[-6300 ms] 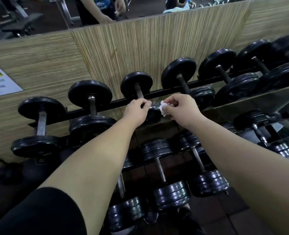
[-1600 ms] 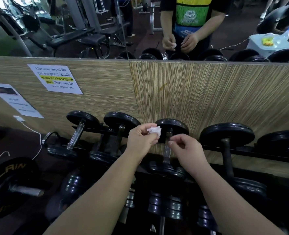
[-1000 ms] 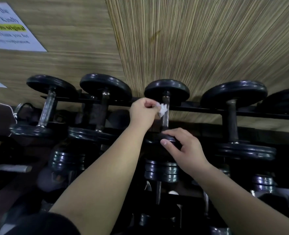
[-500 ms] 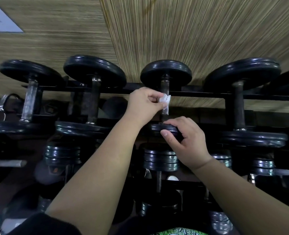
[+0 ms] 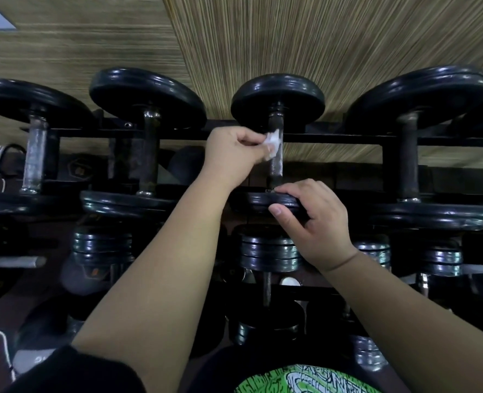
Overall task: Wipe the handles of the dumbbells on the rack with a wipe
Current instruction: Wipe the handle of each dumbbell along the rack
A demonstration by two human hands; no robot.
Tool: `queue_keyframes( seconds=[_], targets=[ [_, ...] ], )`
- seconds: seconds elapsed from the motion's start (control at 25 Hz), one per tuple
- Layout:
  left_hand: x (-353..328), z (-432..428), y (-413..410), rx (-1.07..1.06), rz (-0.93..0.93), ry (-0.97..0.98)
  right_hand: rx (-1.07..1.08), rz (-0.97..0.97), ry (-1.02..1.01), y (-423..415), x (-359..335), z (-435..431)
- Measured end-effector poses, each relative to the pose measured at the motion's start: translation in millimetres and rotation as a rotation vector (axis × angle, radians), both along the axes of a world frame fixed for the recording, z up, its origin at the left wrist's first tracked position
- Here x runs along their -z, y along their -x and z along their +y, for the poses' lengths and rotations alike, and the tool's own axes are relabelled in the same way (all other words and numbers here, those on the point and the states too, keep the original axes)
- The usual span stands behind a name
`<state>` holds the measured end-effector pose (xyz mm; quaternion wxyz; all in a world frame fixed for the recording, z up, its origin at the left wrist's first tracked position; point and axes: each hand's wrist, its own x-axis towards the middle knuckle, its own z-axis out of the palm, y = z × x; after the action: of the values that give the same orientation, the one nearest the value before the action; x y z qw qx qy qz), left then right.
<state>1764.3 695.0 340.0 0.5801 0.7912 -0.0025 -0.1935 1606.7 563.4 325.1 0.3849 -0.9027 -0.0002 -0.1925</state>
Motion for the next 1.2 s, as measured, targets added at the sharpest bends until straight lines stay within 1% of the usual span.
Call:
queue_keyframes(
  seconds=[0.08, 0.16, 0.28, 0.4, 0.48, 0.52, 0.6, 0.64, 0.68, 0.72, 0.84, 0.92, 1.0, 1.08, 1.2],
  targets=[
    [-1.6, 9.7, 11.5, 0.092, -0.01, -0.109, 0.004, -0.017, -0.001, -0.4, 2.2, -0.8],
    [-3.6, 10.1, 16.7, 0.079, -0.074, -0.15, 0.012, -0.031, 0.0, -0.9, 3.4, -0.3],
    [-4.7, -4.8, 0.1, -0.051, -0.147, -0.097, 0.026, -0.049, 0.011, -0.9, 4.6, 1.7],
    [-4.5, -19.8, -19.6, -0.134, -0.16, -0.042, 0.022, -0.04, 0.018, -0.7, 4.8, 2.0],
    [-7.9, -15.9, -17.4, -0.063, -0.121, -0.054, 0.022, -0.039, 0.019, -0.2, 5.2, 0.8],
    [-10.7, -9.4, -12.1, 0.005, -0.073, -0.083, 0.023, -0.045, 0.018, 0.2, 5.7, -0.1],
    [-12.8, 8.8, 3.6, 0.15, 0.08, -0.139, 0.025, -0.06, 0.011, 0.5, 7.3, -1.1],
    [-13.9, 15.9, 11.2, 0.204, 0.128, -0.15, 0.027, -0.065, 0.008, 0.4, 8.2, -1.5],
    [-12.3, 17.8, 15.4, 0.219, 0.132, -0.149, 0.032, -0.07, 0.009, 0.0, 8.9, -2.3],
    [-12.8, 15.8, 16.5, 0.187, 0.116, -0.128, 0.036, -0.073, 0.011, -0.4, 9.0, -2.2],
    [-10.8, -1.3, -3.3, -0.041, 0.094, 0.016, 0.043, -0.077, 0.025, -1.1, 8.2, 1.8],
    [-7.4, -13.9, -19.6, -0.131, 0.048, 0.053, 0.048, -0.071, 0.034, -1.5, 6.5, 3.7],
    [-4.1, -19.3, -23.9, -0.146, 0.048, 0.082, 0.051, -0.057, 0.04, -1.6, 5.0, 3.6],
    [-7.2, -13.8, -12.3, -0.121, 0.119, 0.086, 0.058, -0.045, 0.035, -0.2, 4.3, 4.1],
    [-7.4, 5.9, 10.2, 0.059, 0.162, -0.016, 0.071, -0.017, 0.001, 1.9, 2.8, 5.5]
  ],
)
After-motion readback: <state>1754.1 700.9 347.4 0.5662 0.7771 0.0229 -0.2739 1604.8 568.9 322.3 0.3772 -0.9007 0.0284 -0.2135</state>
